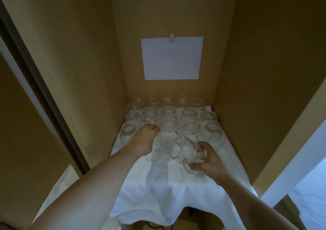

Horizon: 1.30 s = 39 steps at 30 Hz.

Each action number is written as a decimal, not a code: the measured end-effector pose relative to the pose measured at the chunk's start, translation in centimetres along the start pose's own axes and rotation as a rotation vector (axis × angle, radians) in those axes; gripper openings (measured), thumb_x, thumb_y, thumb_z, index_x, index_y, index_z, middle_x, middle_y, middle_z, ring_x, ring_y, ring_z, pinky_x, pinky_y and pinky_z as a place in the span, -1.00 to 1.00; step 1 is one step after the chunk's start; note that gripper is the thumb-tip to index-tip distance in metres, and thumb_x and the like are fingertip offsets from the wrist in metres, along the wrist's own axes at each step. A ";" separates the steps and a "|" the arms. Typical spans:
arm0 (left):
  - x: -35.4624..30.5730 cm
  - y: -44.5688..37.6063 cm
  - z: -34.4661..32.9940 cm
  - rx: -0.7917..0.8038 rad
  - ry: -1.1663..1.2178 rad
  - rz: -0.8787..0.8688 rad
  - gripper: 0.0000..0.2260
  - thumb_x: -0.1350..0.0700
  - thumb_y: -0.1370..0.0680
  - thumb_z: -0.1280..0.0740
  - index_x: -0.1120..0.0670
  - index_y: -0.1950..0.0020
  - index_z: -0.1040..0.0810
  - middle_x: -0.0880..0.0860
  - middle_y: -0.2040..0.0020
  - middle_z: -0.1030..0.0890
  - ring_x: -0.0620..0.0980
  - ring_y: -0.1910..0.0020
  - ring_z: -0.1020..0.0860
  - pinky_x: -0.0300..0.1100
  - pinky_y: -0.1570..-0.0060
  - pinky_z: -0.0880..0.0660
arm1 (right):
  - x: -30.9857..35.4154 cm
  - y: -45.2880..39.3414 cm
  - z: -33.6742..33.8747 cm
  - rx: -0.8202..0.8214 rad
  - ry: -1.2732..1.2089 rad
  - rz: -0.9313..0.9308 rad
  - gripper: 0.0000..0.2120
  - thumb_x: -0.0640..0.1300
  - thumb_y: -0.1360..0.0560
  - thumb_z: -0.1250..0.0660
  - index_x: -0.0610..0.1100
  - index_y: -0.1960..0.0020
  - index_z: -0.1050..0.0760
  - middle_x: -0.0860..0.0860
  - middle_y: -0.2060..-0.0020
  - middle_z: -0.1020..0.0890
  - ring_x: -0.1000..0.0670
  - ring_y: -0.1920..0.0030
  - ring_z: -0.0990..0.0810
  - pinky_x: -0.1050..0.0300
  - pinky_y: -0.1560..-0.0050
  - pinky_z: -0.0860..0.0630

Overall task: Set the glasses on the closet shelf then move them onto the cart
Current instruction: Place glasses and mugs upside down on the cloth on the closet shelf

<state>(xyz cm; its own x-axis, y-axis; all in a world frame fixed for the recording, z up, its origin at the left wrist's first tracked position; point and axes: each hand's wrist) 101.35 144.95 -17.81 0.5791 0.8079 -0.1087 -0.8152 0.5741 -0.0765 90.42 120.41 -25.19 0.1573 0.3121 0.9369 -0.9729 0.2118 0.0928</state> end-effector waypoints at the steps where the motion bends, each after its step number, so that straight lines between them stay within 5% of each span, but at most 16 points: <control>1: 0.1 0.0 0.0 -0.001 0.000 -0.003 -0.37 0.45 -0.42 -0.35 0.13 -0.47 -0.41 0.10 -0.40 -0.45 0.09 -0.41 -0.38 -0.19 -0.29 -0.40 | 0.5 -0.1 0.3 -0.005 0.033 0.014 -0.07 -0.12 -0.08 -0.71 0.02 -0.36 -0.38 0.09 -0.23 -0.45 0.00 -0.26 -0.50 0.11 -0.25 -0.52; 5: 0.4 0.0 -0.1 0.000 0.008 -0.008 -0.36 0.44 -0.42 -0.35 0.12 -0.48 -0.40 0.09 -0.40 -0.45 0.09 -0.41 -0.38 -0.19 -0.27 -0.41 | 2.7 -0.3 0.8 -0.024 0.271 0.121 -0.08 -0.18 -0.07 -0.75 0.12 -0.30 -0.39 0.13 -0.24 -0.37 0.06 -0.25 -0.43 0.42 -0.11 -0.41; 9: 0.7 0.0 -0.1 0.000 0.022 -0.029 -0.35 0.44 -0.41 -0.37 0.13 -0.49 -0.40 0.10 -0.41 -0.45 0.10 -0.41 -0.39 -0.18 -0.30 -0.41 | 5.2 -0.5 0.1 -0.013 0.736 0.274 -0.06 -0.14 -0.10 -0.66 0.20 -0.40 -0.39 0.18 -0.28 -0.25 -0.01 -0.31 -0.28 0.04 -0.30 -0.41; 15: 1.1 0.1 -0.3 -0.023 0.057 -0.040 -0.37 0.43 -0.43 -0.36 0.13 -0.48 -0.42 0.10 -0.39 -0.46 0.09 -0.39 -0.40 -0.18 -0.27 -0.43 | 7.7 -0.2 -3.0 0.099 1.337 0.406 -0.08 -0.13 -0.34 -0.55 0.19 -0.56 -0.17 -0.07 -0.51 -0.09 -0.19 -0.50 -0.11 -0.15 -0.42 -0.25; 20: 1.4 0.1 -0.3 -0.036 0.085 -0.043 -0.34 0.42 -0.43 -0.36 0.11 -0.52 -0.38 0.08 -0.45 -0.42 0.06 -0.44 -0.36 -0.21 -0.32 -0.38 | 6.6 -0.6 -5.4 0.175 0.983 0.255 0.08 -0.26 -0.39 -0.48 0.14 -0.63 0.15 -0.08 -0.61 0.12 -0.15 -0.62 0.16 -0.02 -0.51 -0.26; 25: 1.6 0.0 -0.3 -0.040 0.100 -0.064 -0.33 0.43 -0.43 -0.35 0.11 -0.53 -0.37 0.08 -0.45 -0.42 0.06 -0.44 -0.36 -0.23 -0.30 -0.38 | 6.4 -1.9 -5.1 0.085 0.827 0.146 0.09 -0.10 -0.35 -0.62 -0.06 -0.64 0.02 -0.13 -0.47 -0.26 -0.13 -0.44 -0.37 0.12 -0.34 -0.39; 39: 1.4 -0.8 -0.3 -0.037 0.086 -0.027 -0.31 0.38 -0.41 -0.45 0.05 -0.51 -0.39 0.02 -0.47 -0.42 0.02 -0.45 -0.37 -0.24 -0.32 -0.37 | 6.3 -4.4 -5.3 0.120 0.721 0.213 0.05 -0.09 -0.31 -0.65 -0.04 -0.62 -0.11 -0.07 -0.48 -0.31 -0.07 -0.41 -0.41 0.20 -0.30 -0.38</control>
<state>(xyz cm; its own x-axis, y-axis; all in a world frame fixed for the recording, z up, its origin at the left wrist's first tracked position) 102.85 145.59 -18.19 0.6000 0.7769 -0.1909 -0.7997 0.5889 -0.1170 96.59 126.35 -21.47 -0.0039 0.8713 0.4908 -0.9999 -0.0099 0.0096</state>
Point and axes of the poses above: each hand's wrist, its own y-axis away from the middle knuckle, its own z-axis out of the back of the hand, x = y × z
